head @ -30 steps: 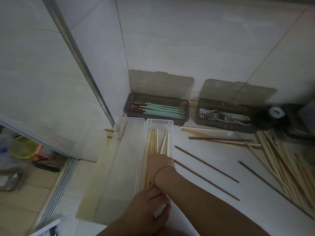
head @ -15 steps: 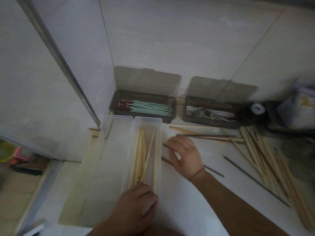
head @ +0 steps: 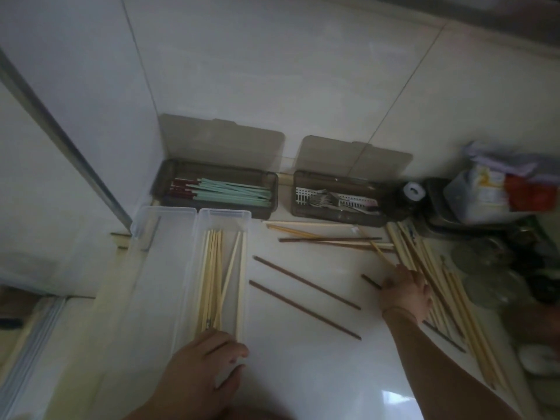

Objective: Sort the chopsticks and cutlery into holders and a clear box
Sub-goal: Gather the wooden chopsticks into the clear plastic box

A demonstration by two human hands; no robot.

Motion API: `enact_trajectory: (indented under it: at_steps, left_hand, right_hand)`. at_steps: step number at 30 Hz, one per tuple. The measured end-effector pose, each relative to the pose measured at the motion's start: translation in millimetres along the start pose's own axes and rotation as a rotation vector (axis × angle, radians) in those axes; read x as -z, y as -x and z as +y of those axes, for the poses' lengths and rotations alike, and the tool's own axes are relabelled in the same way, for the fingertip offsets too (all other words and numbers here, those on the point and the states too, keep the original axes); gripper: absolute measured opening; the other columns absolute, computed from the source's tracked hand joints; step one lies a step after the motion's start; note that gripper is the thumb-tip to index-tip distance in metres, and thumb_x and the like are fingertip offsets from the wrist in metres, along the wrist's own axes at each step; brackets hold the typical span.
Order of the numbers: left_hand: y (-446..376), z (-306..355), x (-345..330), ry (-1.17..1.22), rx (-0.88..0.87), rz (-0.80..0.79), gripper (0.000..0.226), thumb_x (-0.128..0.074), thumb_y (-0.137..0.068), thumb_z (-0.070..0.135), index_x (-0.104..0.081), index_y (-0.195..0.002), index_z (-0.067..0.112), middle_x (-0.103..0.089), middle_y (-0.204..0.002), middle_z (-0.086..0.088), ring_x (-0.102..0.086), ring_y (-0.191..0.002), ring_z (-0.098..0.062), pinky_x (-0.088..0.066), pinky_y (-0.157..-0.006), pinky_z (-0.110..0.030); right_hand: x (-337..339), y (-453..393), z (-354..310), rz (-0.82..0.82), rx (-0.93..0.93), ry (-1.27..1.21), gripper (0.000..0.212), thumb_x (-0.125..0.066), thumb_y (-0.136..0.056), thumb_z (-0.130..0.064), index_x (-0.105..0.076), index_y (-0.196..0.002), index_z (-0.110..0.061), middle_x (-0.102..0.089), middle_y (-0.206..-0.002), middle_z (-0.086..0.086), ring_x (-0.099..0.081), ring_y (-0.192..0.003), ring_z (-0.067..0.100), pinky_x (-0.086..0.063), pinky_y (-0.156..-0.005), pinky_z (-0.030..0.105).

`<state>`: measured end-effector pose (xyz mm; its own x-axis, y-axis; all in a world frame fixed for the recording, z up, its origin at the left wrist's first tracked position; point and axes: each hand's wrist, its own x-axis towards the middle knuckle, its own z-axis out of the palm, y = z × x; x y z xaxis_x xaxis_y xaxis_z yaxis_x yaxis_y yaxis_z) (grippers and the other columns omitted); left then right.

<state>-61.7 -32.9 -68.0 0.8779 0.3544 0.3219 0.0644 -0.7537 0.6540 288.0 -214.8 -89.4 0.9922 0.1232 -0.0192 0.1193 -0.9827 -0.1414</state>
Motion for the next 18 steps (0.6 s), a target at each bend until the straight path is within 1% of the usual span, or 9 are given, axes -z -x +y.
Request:
enact_trajectory:
  at_steps: [3, 6, 7, 10, 13, 16, 17, 18]
  left_hand:
    - [-2.5, 1.8, 0.2, -0.007, 0.027, -0.019, 0.016, -0.065, -0.075, 0.030, -0.064, -0.091, 0.034, -0.058, -0.080, 0.018, -0.056, -0.074, -0.004, -0.049, -0.065, -0.017]
    - [-2.9, 2.4, 1.3, 0.000, 0.030, -0.037, 0.016, -0.065, -0.076, 0.030, -0.062, -0.091, 0.034, -0.058, -0.080, 0.018, -0.056, -0.074, -0.004, -0.049, -0.066, -0.018]
    - [-2.6, 2.2, 1.4, 0.000, 0.022, -0.041, 0.015, -0.066, -0.077, 0.029, -0.063, -0.091, 0.034, -0.059, -0.081, 0.018, -0.057, -0.075, -0.004, -0.049, -0.066, -0.018]
    - [-2.3, 1.7, 2.1, -0.006, 0.005, -0.060, 0.017, -0.066, -0.078, 0.028, -0.062, -0.093, 0.034, -0.060, -0.084, 0.017, -0.056, -0.077, -0.005, -0.049, -0.067, -0.018]
    - [-2.3, 1.2, 2.4, -0.004, 0.018, -0.067, 0.019, -0.065, -0.078, 0.028, -0.060, -0.094, 0.035, -0.060, -0.085, 0.018, -0.056, -0.077, -0.005, -0.049, -0.068, -0.018]
    - [-2.3, 2.3, 1.7, -0.002, 0.022, -0.063, 0.018, -0.066, -0.077, 0.027, -0.061, -0.092, 0.034, -0.060, -0.086, 0.018, -0.055, -0.077, -0.005, -0.047, -0.066, -0.017]
    - [-2.8, 3.3, 1.6, -0.004, 0.023, -0.066, 0.016, -0.066, -0.077, 0.027, -0.062, -0.091, 0.034, -0.059, -0.086, 0.018, -0.054, -0.078, -0.005, -0.047, -0.066, -0.016]
    - [-3.2, 3.8, 1.9, -0.008, 0.026, -0.066, 0.014, -0.065, -0.077, 0.027, -0.063, -0.090, 0.033, -0.059, -0.087, 0.018, -0.054, -0.078, -0.004, -0.045, -0.066, -0.015]
  right_hand:
    - [5.0, -4.0, -3.2, -0.014, -0.010, -0.030, 0.037, -0.057, -0.088, -0.024, -0.057, -0.125, -0.022, -0.049, -0.129, 0.011, -0.043, -0.115, 0.033, -0.041, -0.091, 0.044]
    - [11.2, -9.6, -3.4, -0.017, -0.009, -0.001, 0.032, -0.057, -0.086, -0.018, -0.063, -0.117, -0.020, -0.056, -0.121, 0.012, -0.046, -0.111, 0.033, -0.038, -0.080, 0.035]
    - [14.0, -10.6, -3.4, -0.021, -0.004, 0.030, 0.029, -0.054, -0.087, -0.018, -0.065, -0.113, -0.020, -0.058, -0.118, 0.012, -0.046, -0.111, 0.033, -0.036, -0.079, 0.035]
    - [22.2, -13.3, -4.6, 0.010, 0.067, 0.144, 0.025, -0.051, -0.089, -0.023, -0.066, -0.108, -0.025, -0.063, -0.113, 0.009, -0.046, -0.112, 0.032, -0.036, -0.088, 0.038]
    - [31.8, -16.7, -6.5, 0.070, 0.141, 0.198, 0.026, -0.055, -0.087, -0.022, -0.067, -0.109, -0.029, -0.065, -0.110, 0.007, -0.044, -0.110, 0.031, -0.034, -0.087, 0.038]
    - [44.5, -18.6, -8.0, 0.085, 0.061, 0.130, 0.027, -0.058, -0.087, -0.019, -0.067, -0.110, -0.029, -0.062, -0.115, 0.009, -0.044, -0.116, 0.032, -0.034, -0.093, 0.040]
    - [48.2, -19.6, -6.4, 0.083, 0.016, 0.102, 0.027, -0.059, -0.086, -0.017, -0.067, -0.109, -0.029, -0.061, -0.114, 0.009, -0.046, -0.115, 0.032, -0.036, -0.093, 0.041]
    - [51.0, -20.3, -5.0, 0.076, -0.022, 0.078, 0.027, -0.059, -0.085, -0.016, -0.067, -0.107, -0.030, -0.061, -0.109, 0.009, -0.050, -0.109, 0.032, -0.038, -0.091, 0.042]
